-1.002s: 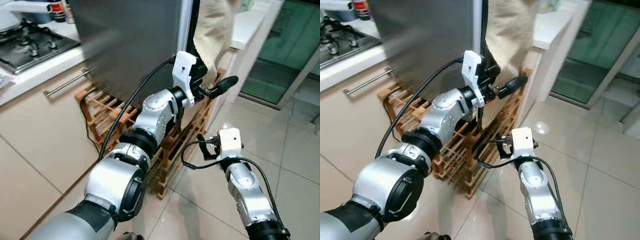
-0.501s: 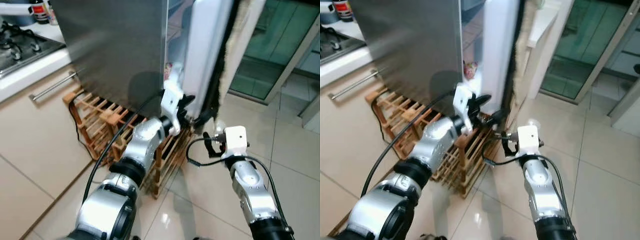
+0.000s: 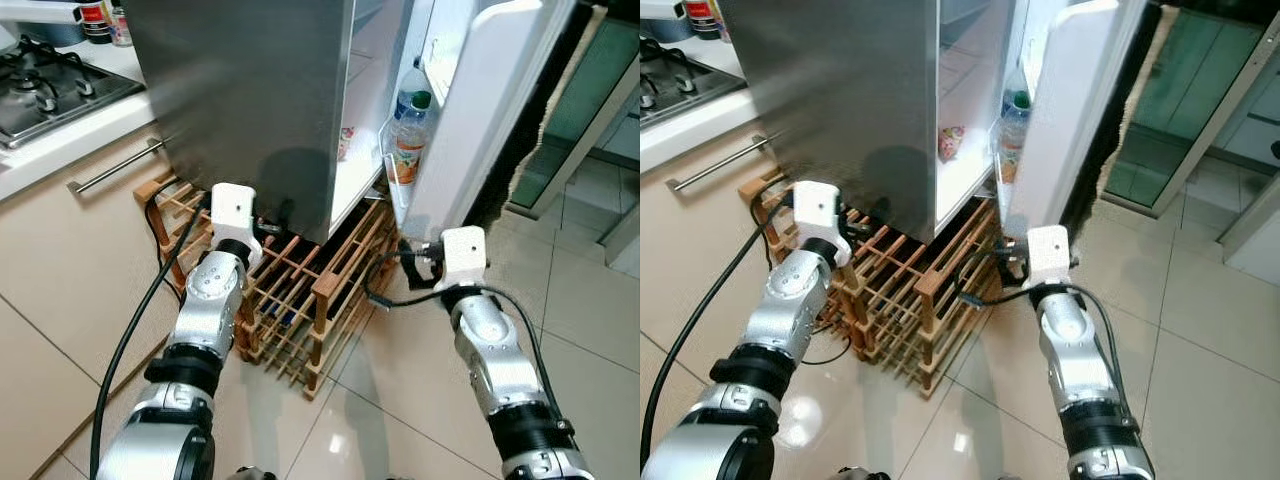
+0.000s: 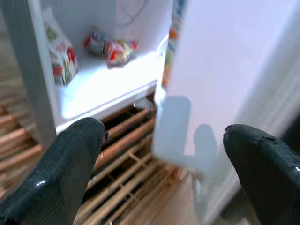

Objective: Restocking fridge

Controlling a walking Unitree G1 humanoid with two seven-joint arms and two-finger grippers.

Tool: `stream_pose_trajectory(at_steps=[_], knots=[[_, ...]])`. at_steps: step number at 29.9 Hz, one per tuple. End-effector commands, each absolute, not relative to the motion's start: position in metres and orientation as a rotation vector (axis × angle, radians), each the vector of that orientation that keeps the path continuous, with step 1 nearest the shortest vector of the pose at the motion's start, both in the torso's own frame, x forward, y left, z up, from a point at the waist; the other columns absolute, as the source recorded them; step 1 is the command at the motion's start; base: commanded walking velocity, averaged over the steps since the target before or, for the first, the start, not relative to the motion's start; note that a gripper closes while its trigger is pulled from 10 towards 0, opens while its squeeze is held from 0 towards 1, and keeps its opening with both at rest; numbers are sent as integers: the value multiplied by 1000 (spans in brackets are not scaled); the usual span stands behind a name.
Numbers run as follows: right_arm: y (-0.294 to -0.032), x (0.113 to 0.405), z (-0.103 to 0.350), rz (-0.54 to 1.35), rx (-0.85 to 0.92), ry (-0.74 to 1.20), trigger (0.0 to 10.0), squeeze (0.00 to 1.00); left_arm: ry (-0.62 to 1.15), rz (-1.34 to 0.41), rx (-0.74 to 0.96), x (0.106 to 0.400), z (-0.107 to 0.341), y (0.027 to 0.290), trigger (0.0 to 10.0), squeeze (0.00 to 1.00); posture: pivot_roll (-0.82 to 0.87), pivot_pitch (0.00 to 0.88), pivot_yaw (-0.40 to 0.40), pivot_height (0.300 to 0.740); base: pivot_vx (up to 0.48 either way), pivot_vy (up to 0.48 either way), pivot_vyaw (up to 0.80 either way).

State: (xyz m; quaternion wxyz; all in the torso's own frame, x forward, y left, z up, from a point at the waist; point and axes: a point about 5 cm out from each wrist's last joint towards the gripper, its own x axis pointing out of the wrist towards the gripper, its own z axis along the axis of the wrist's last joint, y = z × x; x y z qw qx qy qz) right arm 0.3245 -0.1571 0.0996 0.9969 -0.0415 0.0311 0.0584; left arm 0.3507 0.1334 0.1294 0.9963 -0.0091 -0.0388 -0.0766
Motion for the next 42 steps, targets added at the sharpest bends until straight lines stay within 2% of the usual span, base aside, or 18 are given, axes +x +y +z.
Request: stream_pose_trajectory(at_steps=[1, 7, 14, 16, 17, 23, 24, 25, 26, 27, 28, 29, 30, 31, 33, 36, 40, 42], knots=[[-158, 328, 101, 124, -60, 60, 10000, 0, -106, -144, -42, 350, 137, 130, 10000, 0, -108, 0, -15, 740, 0, 0, 0], [-166, 347, 120, 105, -75, 17, 10000, 0, -130, -116, -21, 348, 143, 122, 10000, 0, -106, 0, -18, 740, 0, 0, 0], [-224, 363, 140, -109, -217, 22, 10000, 0, -108, -82, 0, 348, 142, 124, 10000, 0, -112, 0, -22, 740, 0, 0, 0], [-230, 363, 140, -128, -227, 29, 10000, 0, -108, -81, 0, 348, 142, 123, 10000, 0, -112, 0, -22, 740, 0, 0, 0], [-250, 359, 139, -214, -265, 47, 10000, 0, -102, -82, -4, 348, 141, 122, 10000, 0, -117, 0, -20, 740, 0, 0, 0], [-297, 342, 137, -486, -366, 88, 10000, 0, -91, -93, -5, 349, 140, 118, 10000, 0, -132, 0, -12, 740, 0, 0, 0], [-294, 342, 138, -473, -354, 72, 10000, 0, -90, -94, -4, 349, 140, 118, 10000, 0, -141, 0, -6, 740, 0, 0, 0], [-272, 346, 140, -376, -313, 12, 10000, 0, -86, -96, 1, 350, 140, 117, 10000, 0, -141, 0, -6, 740, 0, 0, 0], [-272, 346, 140, -376, -313, 12, 10000, 0, -86, -96, 1, 350, 140, 117, 10000, 0, -141, 0, -6, 740, 0, 0, 0], [-248, 349, 142, -270, -267, -42, 10000, 0, -85, -98, 5, 351, 140, 116, 10000, 0, -145, 0, -2, 740, 0, 0, 0], [-234, 350, 140, -207, -239, -54, 10000, 0, -86, -100, 7, 352, 141, 115, 10000, 0, -146, 0, -2, 740, 0, 0, 0], [-234, 350, 140, -207, -239, -54, 10000, 0, -86, -100, 7, 352, 141, 115, 10000, 0, -146, 0, -2, 740, 0, 0, 0], [-208, 349, 136, -104, -170, -73, 10000, 0, -90, -98, 19, 353, 142, 115, 10000, 0, -144, 0, -1, 740, 0, 0, 0], [-208, 349, 136, -104, -170, -73, 10000, 0, -90, -98, 19, 353, 142, 115, 10000, 0, -144, 0, -1, 740, 0, 0, 0], [-184, 344, 124, -30, -97, -50, 10000, 0, -98, -109, 83, 350, 138, 121, 10000, 0, -140, 0, 0, 740, 0, 0, 0], [-171, 339, 113, 0, -42, -20, 10000, 0, -87, -112, 140, 345, 130, 130, 10000, 0, -124, 0, -14, 740, 0, 0, 204], [-159, 330, 102, 49, -1, 16, 10000, 0, 22, -2, 30, 335, 110, 158, 10000, 0, -94, 0, -27, 740, 0, 0, 692], [-161, 329, 100, 56, 7, 28, 10000, 20, -22, -30, 18, 332, 116, 150, 10000, 0, -72, 0, -31, 740, 0, 0, 628]])
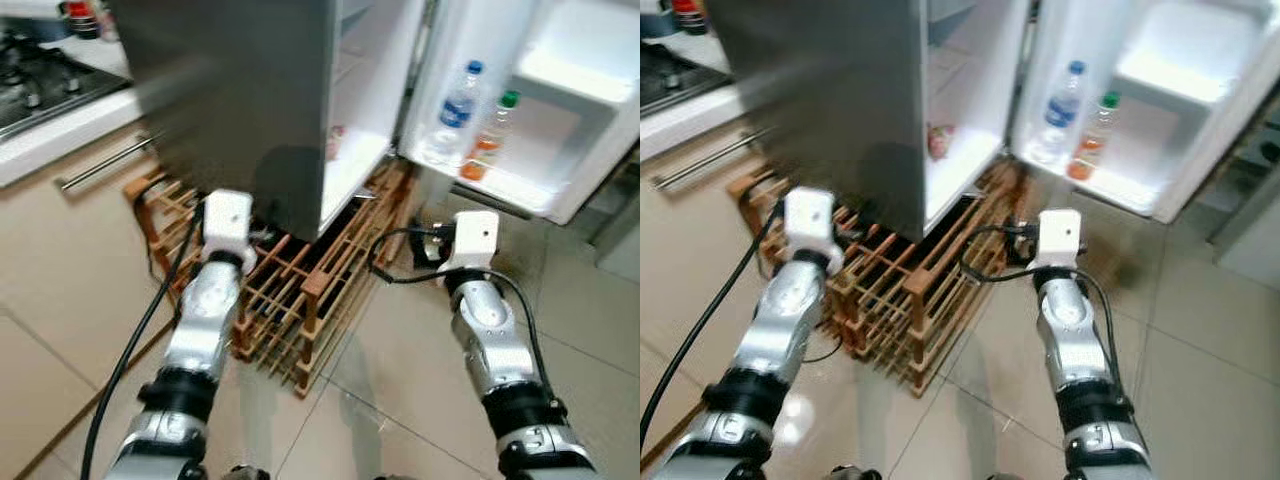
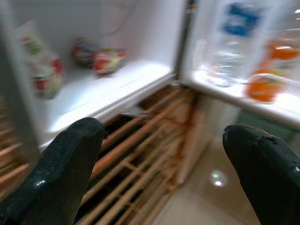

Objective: Restocking fridge

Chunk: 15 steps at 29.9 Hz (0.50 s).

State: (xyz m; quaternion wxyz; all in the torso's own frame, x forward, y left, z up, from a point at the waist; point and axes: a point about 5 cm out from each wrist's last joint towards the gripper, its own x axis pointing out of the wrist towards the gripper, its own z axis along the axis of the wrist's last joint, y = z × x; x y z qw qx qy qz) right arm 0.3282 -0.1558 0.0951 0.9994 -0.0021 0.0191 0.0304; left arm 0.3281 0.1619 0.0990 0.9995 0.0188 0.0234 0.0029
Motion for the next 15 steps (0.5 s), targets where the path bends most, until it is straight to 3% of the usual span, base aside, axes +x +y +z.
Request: stream_pose_trajectory(at_steps=[1, 7, 15], knots=[[-161, 329, 99, 57, 10, 31, 10000, 24, -49, -64, 16, 330, 120, 142, 10000, 0, -70, 0, -31, 740, 0, 0, 613], [-157, 337, 105, 53, 24, 18, 10000, 43, -87, -194, -13, 323, 124, 114, 10000, 0, -62, 0, -31, 740, 0, 0, 596], [-163, 338, 101, 39, 32, 39, 10000, 78, -113, -207, 41, 324, 132, 117, 10000, 0, -54, 0, -41, 740, 0, 0, 600]])
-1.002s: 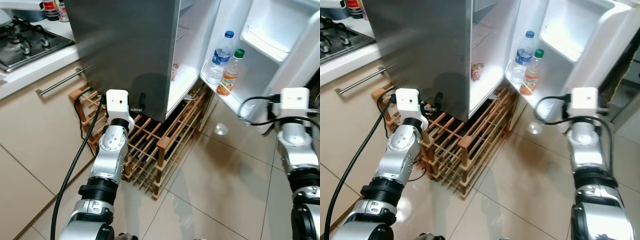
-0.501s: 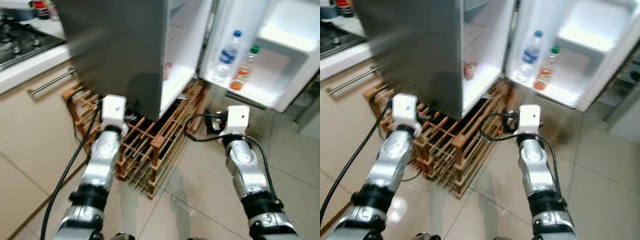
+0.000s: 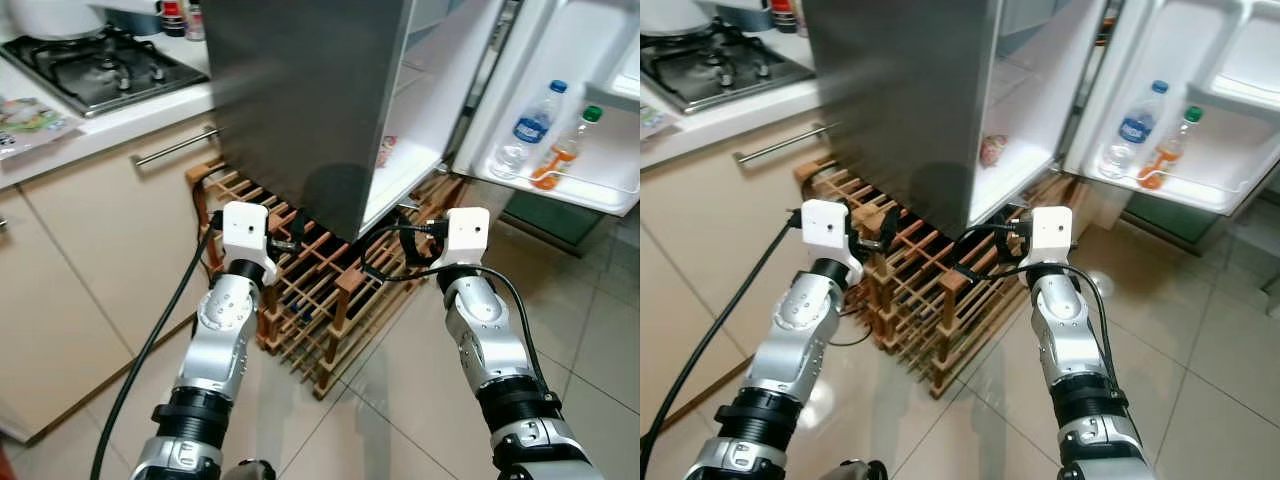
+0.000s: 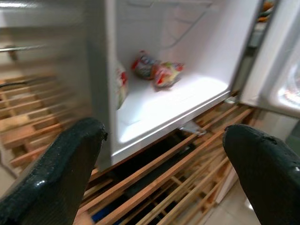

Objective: Restocking fridge

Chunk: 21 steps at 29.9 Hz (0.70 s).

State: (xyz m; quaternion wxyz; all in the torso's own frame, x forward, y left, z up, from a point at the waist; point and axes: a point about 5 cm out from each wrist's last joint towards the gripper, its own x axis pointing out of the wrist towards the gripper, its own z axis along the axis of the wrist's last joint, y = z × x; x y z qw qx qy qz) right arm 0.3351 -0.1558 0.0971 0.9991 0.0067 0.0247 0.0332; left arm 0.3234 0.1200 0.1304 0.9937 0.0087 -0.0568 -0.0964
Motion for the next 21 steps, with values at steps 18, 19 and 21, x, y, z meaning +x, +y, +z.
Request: stream_pose_trajectory(at_steps=[18, 19, 21], knots=[[-128, 334, 89, 158, 59, 61, 10000, 133, -102, -53, 120, 333, 141, 132, 10000, 0, -10, 0, -2, 740, 0, -159, 602], [-127, 335, 90, 165, 61, 58, 10000, 133, -109, -56, 136, 334, 143, 132, 10000, 0, -8, 0, -2, 740, 0, 0, 600], [-126, 336, 91, 176, 62, 50, 10000, 133, -112, -43, 141, 334, 144, 134, 10000, 0, -10, 0, 0, 740, 0, 0, 594]])
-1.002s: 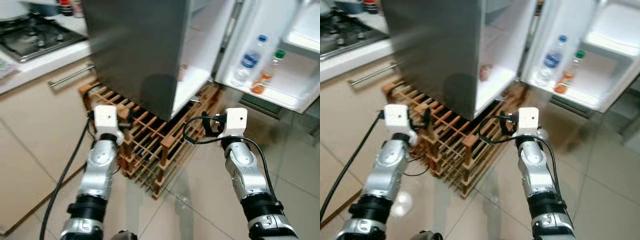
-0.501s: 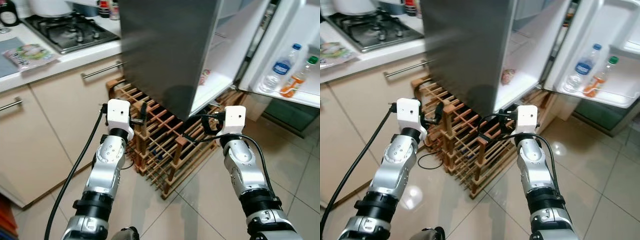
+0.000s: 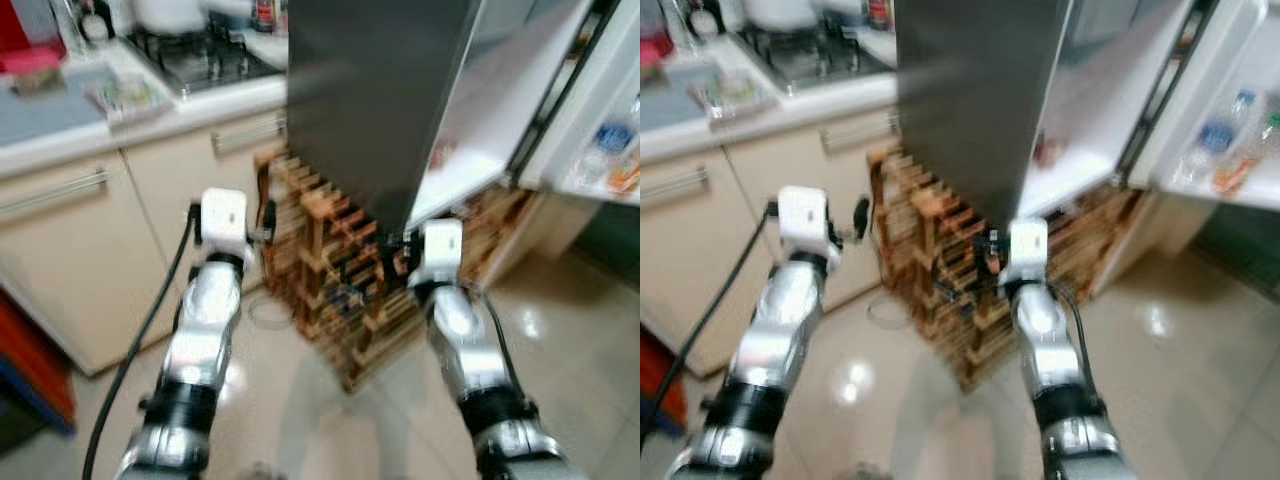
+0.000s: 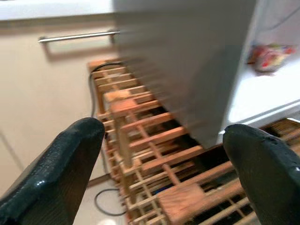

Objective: Restocking fridge

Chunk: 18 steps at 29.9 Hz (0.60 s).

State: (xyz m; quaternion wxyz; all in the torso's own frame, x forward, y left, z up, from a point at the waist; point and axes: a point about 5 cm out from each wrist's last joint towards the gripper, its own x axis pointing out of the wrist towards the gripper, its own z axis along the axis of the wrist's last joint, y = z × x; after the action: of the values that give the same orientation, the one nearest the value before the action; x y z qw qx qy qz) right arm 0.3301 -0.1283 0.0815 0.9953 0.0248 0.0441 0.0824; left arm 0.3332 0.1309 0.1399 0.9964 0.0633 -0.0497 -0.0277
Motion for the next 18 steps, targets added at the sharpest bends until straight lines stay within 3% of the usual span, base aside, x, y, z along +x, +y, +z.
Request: stream_pose_trajectory(at_steps=[1, 12, 18], knots=[[-126, 336, 92, 178, 65, 46, 10000, 137, -104, -34, 135, 335, 144, 136, 10000, 0, -11, 0, 0, 740, 0, 0, 594], [-125, 335, 95, 216, 86, 17, 10000, 239, -44, -22, 49, 340, 139, 135, 10000, 0, -39, 0, 8, 740, 0, 0, 539], [-121, 334, 97, 233, 113, -3, 10000, 263, -103, -40, 70, 342, 149, 134, 10000, 0, -63, 0, 20, 740, 41, 50, 531]])
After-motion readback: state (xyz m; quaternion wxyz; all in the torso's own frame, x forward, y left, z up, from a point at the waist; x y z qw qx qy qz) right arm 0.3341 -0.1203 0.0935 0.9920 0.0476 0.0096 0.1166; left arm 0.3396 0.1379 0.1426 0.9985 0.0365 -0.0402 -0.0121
